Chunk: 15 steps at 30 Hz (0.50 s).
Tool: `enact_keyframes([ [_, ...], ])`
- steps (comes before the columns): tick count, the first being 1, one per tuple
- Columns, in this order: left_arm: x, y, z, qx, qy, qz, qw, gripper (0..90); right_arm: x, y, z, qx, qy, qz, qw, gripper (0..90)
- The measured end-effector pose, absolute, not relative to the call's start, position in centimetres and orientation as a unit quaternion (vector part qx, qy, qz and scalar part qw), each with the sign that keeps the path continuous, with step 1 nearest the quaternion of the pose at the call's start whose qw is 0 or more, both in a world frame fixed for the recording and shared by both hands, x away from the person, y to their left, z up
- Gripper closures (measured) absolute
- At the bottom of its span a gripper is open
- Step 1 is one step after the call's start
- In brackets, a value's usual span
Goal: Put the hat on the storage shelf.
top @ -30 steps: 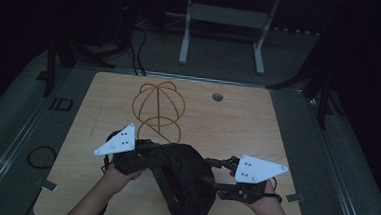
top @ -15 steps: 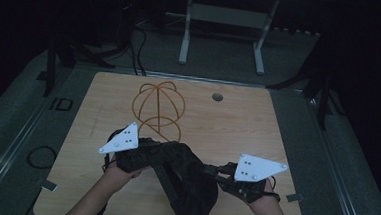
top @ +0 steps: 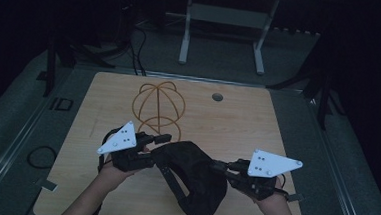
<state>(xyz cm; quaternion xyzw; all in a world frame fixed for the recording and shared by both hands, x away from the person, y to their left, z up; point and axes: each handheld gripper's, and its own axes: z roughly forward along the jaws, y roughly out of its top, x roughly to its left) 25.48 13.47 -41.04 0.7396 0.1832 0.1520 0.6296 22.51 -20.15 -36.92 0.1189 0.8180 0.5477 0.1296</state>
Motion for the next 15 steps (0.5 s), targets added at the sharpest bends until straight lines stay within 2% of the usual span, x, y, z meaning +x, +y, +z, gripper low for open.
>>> enact_keyframes([
  [3, 25.3, 13.8, -41.0, 0.742, 0.201, 0.164, 0.618, 54.8, 22.6, -20.6, -36.9, 0.126, 0.816, 0.549, 0.133, 88.6],
  [15, 24.3, 15.5, -42.2, 0.764, 0.214, 0.183, 0.581, 52.8, 23.6, -23.5, -35.7, 0.178, 0.792, 0.561, 0.164, 88.6],
])
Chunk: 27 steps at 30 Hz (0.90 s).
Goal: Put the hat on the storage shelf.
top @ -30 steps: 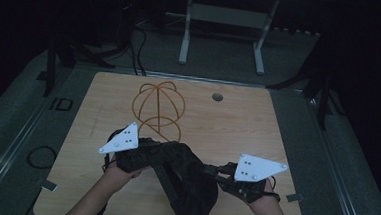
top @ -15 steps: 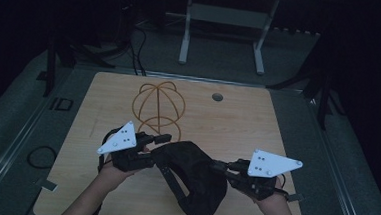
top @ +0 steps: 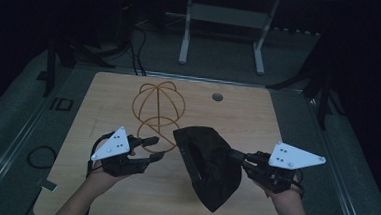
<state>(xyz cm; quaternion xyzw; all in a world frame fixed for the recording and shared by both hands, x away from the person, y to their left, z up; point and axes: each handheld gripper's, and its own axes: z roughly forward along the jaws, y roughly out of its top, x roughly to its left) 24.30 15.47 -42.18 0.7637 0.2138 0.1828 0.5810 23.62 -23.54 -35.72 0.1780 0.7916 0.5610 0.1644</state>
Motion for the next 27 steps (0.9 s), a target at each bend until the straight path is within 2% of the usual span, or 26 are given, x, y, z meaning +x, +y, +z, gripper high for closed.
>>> enact_keyframes([
  [15, 23.0, 19.6, -47.3, 0.774, 0.278, 0.197, 0.534, 50.9, 26.9, -24.5, -33.2, 0.228, 0.768, 0.557, 0.220, 88.6],
  [19, 22.5, 20.5, -48.9, 0.770, 0.297, 0.190, 0.531, 49.8, 28.8, -23.5, -31.7, 0.239, 0.760, 0.551, 0.247, 88.6],
  [27, 22.1, 21.0, -50.7, 0.772, 0.310, 0.192, 0.521, 48.8, 32.1, -21.1, -30.6, 0.251, 0.761, 0.540, 0.256, 88.6],
])
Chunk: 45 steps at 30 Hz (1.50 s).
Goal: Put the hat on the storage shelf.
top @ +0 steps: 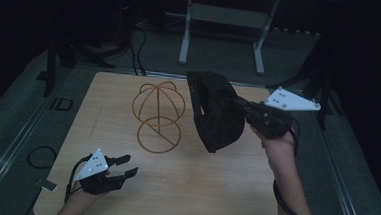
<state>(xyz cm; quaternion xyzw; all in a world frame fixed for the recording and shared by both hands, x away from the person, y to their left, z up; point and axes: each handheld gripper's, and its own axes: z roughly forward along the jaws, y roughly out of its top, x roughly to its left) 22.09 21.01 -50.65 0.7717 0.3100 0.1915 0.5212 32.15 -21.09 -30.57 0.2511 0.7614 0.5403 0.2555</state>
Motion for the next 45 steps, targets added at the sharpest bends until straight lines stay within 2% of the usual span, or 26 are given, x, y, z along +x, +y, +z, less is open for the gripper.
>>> enact_keyframes([
  [4, 22.1, 21.1, -51.3, 0.768, 0.316, 0.188, 0.524, 43.8, 33.1, -19.7, -30.1, 0.248, 0.768, 0.532, 0.258, 88.6],
  [6, 22.3, 21.2, -51.7, 0.769, 0.324, 0.178, 0.521, 28.4, 33.9, -18.1, -29.5, 0.247, 0.773, 0.522, 0.262, 88.6],
  [7, 22.4, 21.2, -52.0, 0.772, 0.327, 0.168, 0.518, 28.4, 33.9, -18.1, -29.5, 0.247, 0.773, 0.522, 0.262, 88.6],
  [8, 22.5, 21.2, -52.3, 0.778, 0.330, 0.163, 0.509, 13.3, 34.5, -17.0, -29.2, 0.245, 0.775, 0.520, 0.262, 88.6],
  [10, 22.5, 21.1, -52.6, 0.783, 0.326, 0.170, 0.502, 9.2, 34.9, -16.1, -29.0, 0.243, 0.777, 0.519, 0.260, 88.6],
  [21, 22.4, 21.3, -53.0, 0.781, 0.336, 0.223, 0.476, 7.4, 36.5, -10.9, -29.2, 0.227, 0.801, 0.494, 0.249, 88.5],
  [33, 22.3, 21.9, -53.2, 0.774, 0.344, 0.227, 0.482, 7.4, 37.9, -7.1, -31.4, 0.221, 0.827, 0.473, 0.210, 88.4],
  [45, 22.3, 22.4, -53.2, 0.768, 0.349, 0.229, 0.486, 7.4, 39.1, -5.2, -33.8, 0.227, 0.843, 0.456, 0.172, 87.7],
])
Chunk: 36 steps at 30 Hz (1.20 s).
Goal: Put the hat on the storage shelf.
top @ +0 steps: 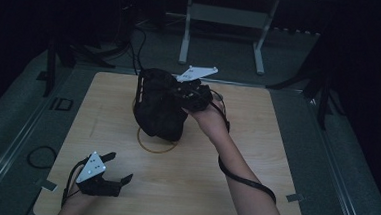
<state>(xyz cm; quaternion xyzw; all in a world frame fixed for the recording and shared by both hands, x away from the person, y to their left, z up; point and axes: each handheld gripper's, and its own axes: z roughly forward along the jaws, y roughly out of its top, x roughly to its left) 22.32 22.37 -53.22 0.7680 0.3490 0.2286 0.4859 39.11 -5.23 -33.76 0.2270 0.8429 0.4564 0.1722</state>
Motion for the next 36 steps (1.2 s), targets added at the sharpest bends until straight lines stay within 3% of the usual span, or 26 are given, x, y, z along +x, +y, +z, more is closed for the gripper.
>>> enact_keyframes([
  [14, 22.3, 22.1, -53.4, 0.770, 0.347, 0.222, 0.487, 7.4, 39.6, -5.1, -34.8, 0.233, 0.845, 0.457, 0.152, 69.8],
  [17, 22.3, 22.0, -53.4, 0.770, 0.348, 0.221, 0.487, 7.4, 39.4, -5.3, -34.3, 0.229, 0.844, 0.461, 0.152, 58.5],
  [30, 22.4, 21.8, -53.8, 0.764, 0.351, 0.219, 0.496, 6.6, 38.6, -7.2, -33.5, 0.234, 0.837, 0.476, 0.137, 25.5],
  [32, 22.4, 21.9, -53.8, 0.757, 0.356, 0.220, 0.501, 6.5, 38.5, -7.6, -33.6, 0.235, 0.833, 0.484, 0.132, 15.8],
  [36, 22.4, 22.3, -53.9, 0.748, 0.366, 0.219, 0.509, 4.8, 38.2, -8.5, -33.7, 0.232, 0.831, 0.488, 0.130, 12.1],
])
